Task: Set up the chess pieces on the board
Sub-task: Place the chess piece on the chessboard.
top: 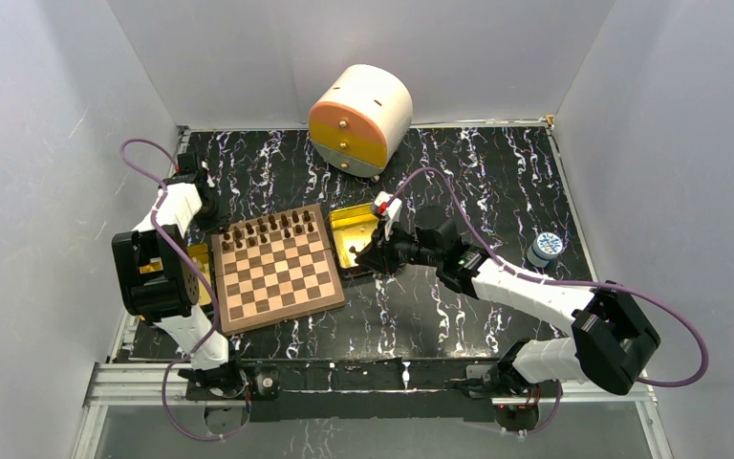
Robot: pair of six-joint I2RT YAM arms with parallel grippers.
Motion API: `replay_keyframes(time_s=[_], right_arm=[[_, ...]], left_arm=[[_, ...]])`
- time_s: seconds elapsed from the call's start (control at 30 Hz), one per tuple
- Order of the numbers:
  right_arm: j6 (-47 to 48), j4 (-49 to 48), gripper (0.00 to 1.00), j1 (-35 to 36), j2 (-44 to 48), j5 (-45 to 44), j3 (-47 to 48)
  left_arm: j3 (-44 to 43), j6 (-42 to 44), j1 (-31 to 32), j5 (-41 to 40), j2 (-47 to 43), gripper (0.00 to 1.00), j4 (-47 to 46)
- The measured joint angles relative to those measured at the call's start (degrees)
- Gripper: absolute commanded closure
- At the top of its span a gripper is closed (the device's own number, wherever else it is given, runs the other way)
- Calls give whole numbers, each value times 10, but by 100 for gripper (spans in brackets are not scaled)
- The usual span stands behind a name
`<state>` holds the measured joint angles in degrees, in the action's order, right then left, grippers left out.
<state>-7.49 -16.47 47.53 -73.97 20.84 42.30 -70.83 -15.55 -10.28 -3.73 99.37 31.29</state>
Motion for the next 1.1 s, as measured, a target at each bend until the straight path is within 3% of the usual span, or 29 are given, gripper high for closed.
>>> replay_keyframes(time_s=[0.5,1.1], right_arm=[[-8,0,91,0,0,1,0],[-46,3,90,0,-17,-1,0]], left_arm=[[0,2,0,0,1,74,-2],[-5,2,0,-1,1,75,36]])
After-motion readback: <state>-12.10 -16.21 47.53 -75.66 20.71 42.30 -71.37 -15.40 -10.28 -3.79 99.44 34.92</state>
